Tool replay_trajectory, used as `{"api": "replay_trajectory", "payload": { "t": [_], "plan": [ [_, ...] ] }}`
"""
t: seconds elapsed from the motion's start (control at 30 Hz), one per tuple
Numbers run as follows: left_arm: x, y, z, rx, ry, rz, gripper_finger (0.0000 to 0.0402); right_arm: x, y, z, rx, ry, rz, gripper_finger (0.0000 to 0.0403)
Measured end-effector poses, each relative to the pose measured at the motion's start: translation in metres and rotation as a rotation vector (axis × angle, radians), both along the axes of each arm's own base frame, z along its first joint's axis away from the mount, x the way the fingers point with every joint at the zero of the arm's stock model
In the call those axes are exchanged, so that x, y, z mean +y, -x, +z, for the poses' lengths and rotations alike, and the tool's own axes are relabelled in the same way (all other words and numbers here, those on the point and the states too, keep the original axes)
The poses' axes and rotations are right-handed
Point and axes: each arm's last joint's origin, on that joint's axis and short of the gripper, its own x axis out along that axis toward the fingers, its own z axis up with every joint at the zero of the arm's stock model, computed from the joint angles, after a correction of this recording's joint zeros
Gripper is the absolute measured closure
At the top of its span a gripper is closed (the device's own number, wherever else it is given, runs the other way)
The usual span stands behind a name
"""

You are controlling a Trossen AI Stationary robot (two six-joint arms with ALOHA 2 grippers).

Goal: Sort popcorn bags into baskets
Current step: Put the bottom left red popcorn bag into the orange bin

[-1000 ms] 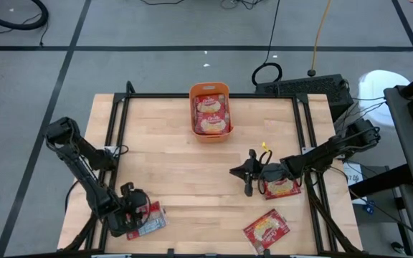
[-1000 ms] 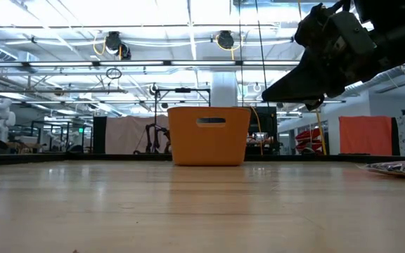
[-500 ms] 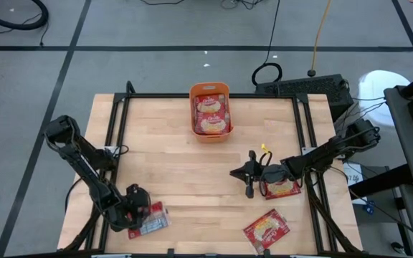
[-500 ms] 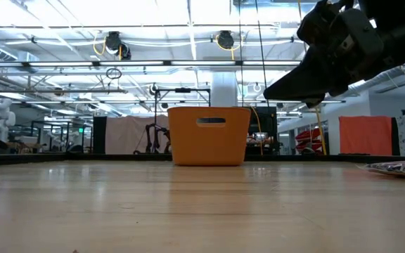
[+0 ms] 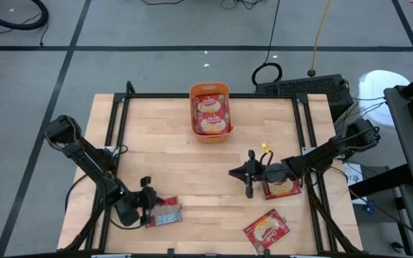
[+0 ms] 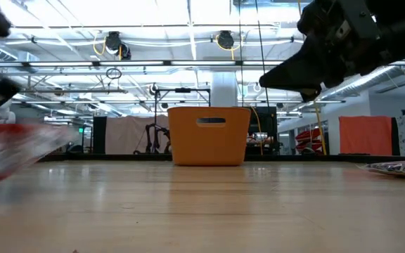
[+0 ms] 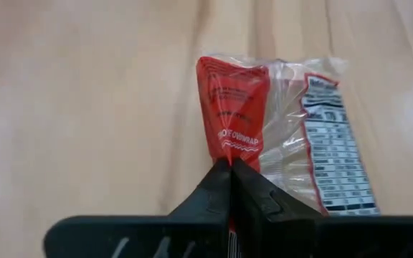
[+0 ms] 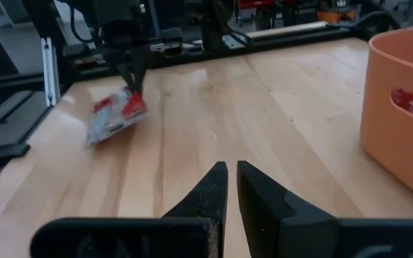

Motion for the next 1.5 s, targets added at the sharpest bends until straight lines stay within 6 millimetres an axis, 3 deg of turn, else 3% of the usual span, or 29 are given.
{"api": "replay_trajectory", "payload": {
  "t": [0.2, 0.37, 0.63, 0.93, 1.1, 1.37, 1.5],
  "plan": [
    [0.012, -0.019, 0.03, -0.224, -0.146, -0.04, 0.0398, 0.0, -0.001, 0.004, -0.044, -0.014, -0.002, 0.0376],
    [0.017, -0.037, 0.062, -0.444, -0.298, -0.147, 0.0399, 0.0, -0.002, 0.006, -0.059, -0.018, -0.001, 0.0375],
    [0.03, -0.06, 0.097, -0.743, -0.529, -0.359, 0.04, 0.002, -0.002, 0.006, -0.062, -0.041, 0.043, 0.0353],
    [0.05, -0.074, 0.114, -1.012, -0.78, -0.629, 0.0399, 0.008, -0.006, 0.022, -0.244, -0.161, 0.214, 0.0303],
    [0.06, -0.082, 0.124, -1.101, -0.87, -0.732, 0.0399, 0.012, -0.012, 0.02, -0.294, -0.246, 0.267, 0.0271],
    [0.061, -0.1, 0.137, -1.164, -0.868, -0.788, 0.0399, 0.011, -0.035, 0.01, -0.311, -0.303, 0.24, 0.0211],
    [0.054, -0.109, 0.138, -1.196, -0.883, -0.869, 0.0398, 0.014, -0.055, 0.008, -0.373, -0.322, 0.339, 0.0184]
  ]
}}
